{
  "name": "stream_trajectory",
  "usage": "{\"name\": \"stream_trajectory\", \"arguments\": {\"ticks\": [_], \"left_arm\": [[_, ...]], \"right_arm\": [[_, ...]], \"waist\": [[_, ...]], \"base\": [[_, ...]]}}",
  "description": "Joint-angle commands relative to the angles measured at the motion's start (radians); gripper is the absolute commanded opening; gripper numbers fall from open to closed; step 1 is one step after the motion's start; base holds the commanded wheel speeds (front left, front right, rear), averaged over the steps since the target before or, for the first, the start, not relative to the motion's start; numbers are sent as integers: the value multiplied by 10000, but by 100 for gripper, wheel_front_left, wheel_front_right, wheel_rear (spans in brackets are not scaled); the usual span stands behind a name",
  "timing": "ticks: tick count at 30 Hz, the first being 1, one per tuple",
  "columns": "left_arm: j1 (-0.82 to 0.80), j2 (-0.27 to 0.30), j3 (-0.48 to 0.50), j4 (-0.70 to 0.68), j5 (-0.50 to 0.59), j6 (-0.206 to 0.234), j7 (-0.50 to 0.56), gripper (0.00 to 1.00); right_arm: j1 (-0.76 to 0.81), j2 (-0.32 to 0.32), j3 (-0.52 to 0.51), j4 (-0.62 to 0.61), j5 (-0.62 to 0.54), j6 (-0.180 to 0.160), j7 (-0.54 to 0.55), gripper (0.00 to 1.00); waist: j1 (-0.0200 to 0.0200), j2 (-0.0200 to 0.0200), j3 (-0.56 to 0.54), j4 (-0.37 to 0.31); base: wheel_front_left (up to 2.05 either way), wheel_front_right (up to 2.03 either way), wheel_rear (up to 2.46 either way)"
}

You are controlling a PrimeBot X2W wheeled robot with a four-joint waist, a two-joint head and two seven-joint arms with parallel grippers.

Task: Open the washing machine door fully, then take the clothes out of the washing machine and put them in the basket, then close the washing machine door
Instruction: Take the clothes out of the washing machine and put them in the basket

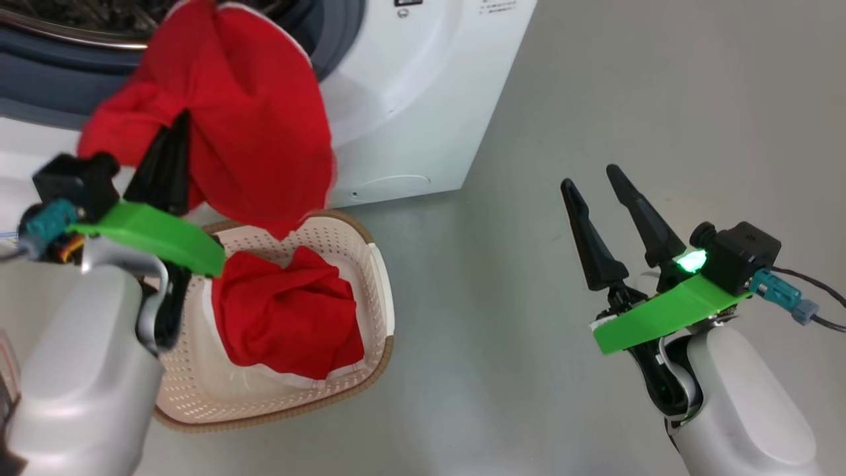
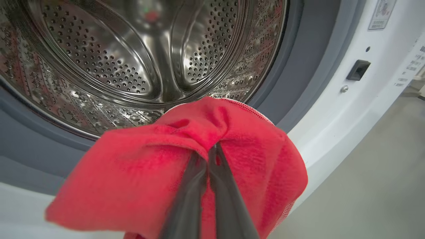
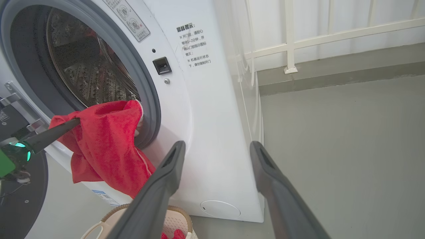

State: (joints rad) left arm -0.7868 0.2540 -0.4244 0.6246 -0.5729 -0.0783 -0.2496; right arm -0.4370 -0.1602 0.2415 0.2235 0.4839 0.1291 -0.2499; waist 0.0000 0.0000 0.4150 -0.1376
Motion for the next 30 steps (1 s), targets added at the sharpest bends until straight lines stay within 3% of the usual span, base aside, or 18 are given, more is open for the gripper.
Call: {"name": "stream_trajectory", "arguments": {"ticks": [1, 9, 19, 23, 30], "left_arm": [[185, 481, 349, -599, 180, 157, -121, 0], [1619, 756, 577, -3430, 306, 683, -106, 0], [3640, 1026, 557, -6594, 320, 1718, 344, 0], [4138, 990, 388, -6864, 241, 1813, 477, 0], [4321, 831, 123, -5599, 77, 1349, 251, 0]], "right_arm": [[237, -33, 172, -175, -74, 16, -119, 100], [322, -146, 267, -92, -28, 16, -119, 100], [418, -235, 456, -39, 64, 16, -119, 100], [403, -281, 461, -34, 82, 16, -119, 100], [299, -235, 530, -26, 97, 16, -119, 100]], "waist": [[0, 0, -95, 96], [0, 0, -383, 257], [0, 0, -595, 341], [0, 0, -603, 381], [0, 0, -508, 384]], "base": [[0, 0, 0], [0, 0, 0], [0, 0, 0], [0, 0, 0], [0, 0, 0]]}}
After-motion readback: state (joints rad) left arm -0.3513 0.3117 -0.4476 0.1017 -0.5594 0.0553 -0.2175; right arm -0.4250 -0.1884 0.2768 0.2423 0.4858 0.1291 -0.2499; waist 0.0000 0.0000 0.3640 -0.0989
